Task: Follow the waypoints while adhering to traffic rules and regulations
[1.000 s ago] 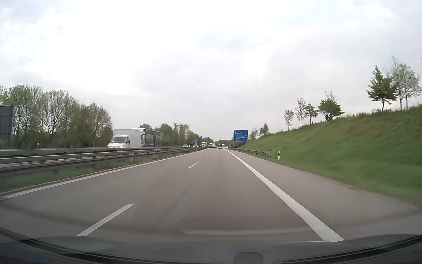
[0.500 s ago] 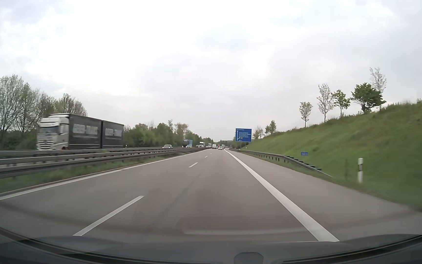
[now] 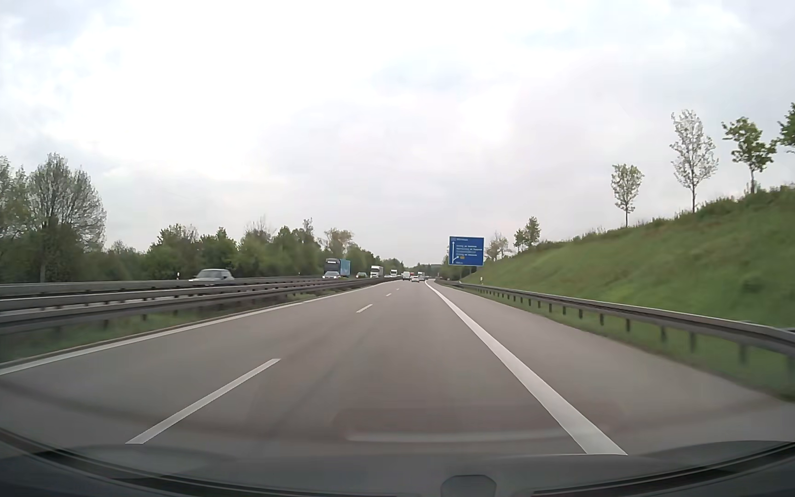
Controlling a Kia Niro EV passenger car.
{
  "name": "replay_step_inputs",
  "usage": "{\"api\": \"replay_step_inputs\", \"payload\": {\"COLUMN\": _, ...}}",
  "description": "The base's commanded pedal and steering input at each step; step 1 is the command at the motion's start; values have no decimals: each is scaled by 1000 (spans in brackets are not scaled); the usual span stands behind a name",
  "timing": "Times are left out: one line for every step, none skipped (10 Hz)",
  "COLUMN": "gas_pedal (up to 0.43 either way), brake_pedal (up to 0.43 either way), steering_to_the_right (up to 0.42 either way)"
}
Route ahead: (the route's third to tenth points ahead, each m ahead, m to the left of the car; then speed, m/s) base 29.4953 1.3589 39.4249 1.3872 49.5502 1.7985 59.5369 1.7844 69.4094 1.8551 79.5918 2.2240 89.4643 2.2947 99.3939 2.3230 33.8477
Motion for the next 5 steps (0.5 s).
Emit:
{"api": "replay_step_inputs", "payload": {"gas_pedal": 268, "brake_pedal": 0, "steering_to_the_right": -5}}
{"api": "replay_step_inputs", "payload": {"gas_pedal": 268, "brake_pedal": 0, "steering_to_the_right": -5}}
{"api": "replay_step_inputs", "payload": {"gas_pedal": 268, "brake_pedal": 0, "steering_to_the_right": -5}}
{"api": "replay_step_inputs", "payload": {"gas_pedal": 268, "brake_pedal": 0, "steering_to_the_right": -5}}
{"api": "replay_step_inputs", "payload": {"gas_pedal": 268, "brake_pedal": 0, "steering_to_the_right": -4}}
